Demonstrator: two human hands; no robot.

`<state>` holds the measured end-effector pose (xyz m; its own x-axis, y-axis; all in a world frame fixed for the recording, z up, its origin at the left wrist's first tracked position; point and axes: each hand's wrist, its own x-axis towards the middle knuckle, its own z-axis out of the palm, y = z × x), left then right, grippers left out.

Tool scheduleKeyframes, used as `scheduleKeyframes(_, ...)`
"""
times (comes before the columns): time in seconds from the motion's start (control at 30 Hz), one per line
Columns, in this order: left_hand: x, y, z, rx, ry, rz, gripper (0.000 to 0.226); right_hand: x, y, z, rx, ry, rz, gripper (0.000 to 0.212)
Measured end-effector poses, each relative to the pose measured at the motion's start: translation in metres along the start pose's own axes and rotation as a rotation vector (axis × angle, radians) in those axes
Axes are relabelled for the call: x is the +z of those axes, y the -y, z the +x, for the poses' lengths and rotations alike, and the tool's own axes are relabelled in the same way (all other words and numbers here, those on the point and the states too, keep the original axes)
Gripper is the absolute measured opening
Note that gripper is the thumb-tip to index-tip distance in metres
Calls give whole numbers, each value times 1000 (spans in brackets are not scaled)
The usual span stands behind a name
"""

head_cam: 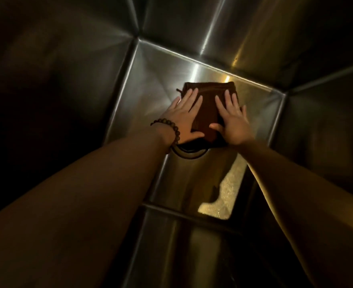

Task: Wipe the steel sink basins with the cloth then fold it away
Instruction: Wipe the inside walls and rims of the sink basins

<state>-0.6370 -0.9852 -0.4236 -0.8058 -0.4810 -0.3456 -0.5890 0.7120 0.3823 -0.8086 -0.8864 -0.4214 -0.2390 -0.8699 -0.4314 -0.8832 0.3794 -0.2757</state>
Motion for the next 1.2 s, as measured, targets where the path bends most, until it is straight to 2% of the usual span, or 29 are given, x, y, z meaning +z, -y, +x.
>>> scheduleKeyframes(0.07, -4, 10, -14, 26, 44, 47, 114, 8, -8, -27, 140, -33, 57, 77)
scheduleKeyframes(0.17, -7, 42, -38, -71, 92, 42, 129, 13, -3, -51, 327, -85, 152, 75)
scheduleKeyframes(0.3, -12, 65, -57, -111, 203, 185, 148, 4, 31, -30, 449, -266, 261, 75)
scheduleKeyframes(0.4, -12, 58, -56, -143, 310, 284, 152, 16, 49, -14, 474, -188, 119, 80)
scheduleKeyframes(0.5, -13, 50, -51, -179, 366, 321, 155, 34, 42, -29, 409, -163, -44, 78)
scheduleKeyframes(0.7, -14, 51, -51, -189, 401, 276, 161, 56, 21, -94, 213, -68, -144, 75)
scheduleKeyframes(0.83, -14, 49, -51, -202, 406, 268, 161, 68, 34, -123, -94, -60, -224, 73)
scheduleKeyframes(0.93, -12, 49, -51, -202, 395, 277, 158, 81, 59, -118, -233, -62, -228, 66)
scheduleKeyframes(1.03, -9, 52, -51, -202, 383, 288, 154, 87, 70, -106, -266, -44, -226, 62)
scheduleKeyframes(1.2, -9, 52, -52, -197, 373, 294, 158, 73, 51, -111, -251, -96, -166, 55)
